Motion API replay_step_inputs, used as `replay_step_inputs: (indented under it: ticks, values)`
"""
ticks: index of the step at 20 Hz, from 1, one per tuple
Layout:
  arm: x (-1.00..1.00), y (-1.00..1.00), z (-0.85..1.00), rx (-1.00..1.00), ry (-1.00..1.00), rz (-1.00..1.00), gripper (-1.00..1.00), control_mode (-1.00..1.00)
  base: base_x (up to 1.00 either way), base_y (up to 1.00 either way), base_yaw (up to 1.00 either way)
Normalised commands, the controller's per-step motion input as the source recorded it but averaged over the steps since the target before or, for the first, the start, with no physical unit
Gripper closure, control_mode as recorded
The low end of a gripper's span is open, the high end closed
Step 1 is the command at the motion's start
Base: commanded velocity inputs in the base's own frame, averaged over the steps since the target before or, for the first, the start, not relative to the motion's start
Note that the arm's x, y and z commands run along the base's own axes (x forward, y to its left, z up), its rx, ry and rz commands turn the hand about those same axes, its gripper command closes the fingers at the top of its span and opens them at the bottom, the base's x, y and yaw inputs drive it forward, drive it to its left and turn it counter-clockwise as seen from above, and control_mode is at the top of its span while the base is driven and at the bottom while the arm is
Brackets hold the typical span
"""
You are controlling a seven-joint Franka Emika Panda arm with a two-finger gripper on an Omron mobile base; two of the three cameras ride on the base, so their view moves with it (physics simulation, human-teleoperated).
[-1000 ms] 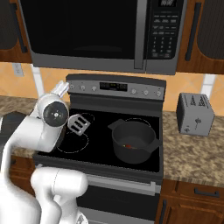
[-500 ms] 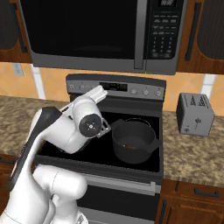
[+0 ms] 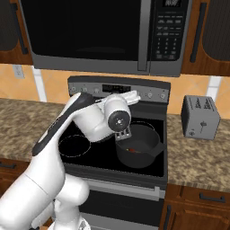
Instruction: Put the cucumber and bell pepper in the pot. Retrieve the spatula and lightly stir the vegetables in the pot.
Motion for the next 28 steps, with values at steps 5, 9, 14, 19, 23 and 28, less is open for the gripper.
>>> replay_step_inputs:
  ticks: [5, 9, 14, 19, 23, 28]
  values:
    - [0.0, -0.33, -0.46, 0.21, 0.03, -0.04, 1.0, -1.0, 0.0, 0.0, 0.0]
    - [0.03, -0.16, -0.38, 0.16, -0.01, 0.0, 1.0, -1.0, 0.0, 0.0, 0.0]
    - [0.22, -0.2, -0.03, 0.03, -0.06, -0.02, 1.0, -1.0, 0.0, 0.0, 0.0]
    - [0.42, -0.3, -0.04, 0.0, -0.01, -0.07, 1.0, -1.0, 0.0, 0.0, 0.0]
    - [0.22, -0.2, -0.41, 0.0, 0.0, -0.07, 1.0, -1.0, 0.0, 0.0, 0.0]
    - [0.05, -0.16, -0.58, 0.0, 0.0, -0.06, 1.0, -1.0, 0.0, 0.0, 0.0]
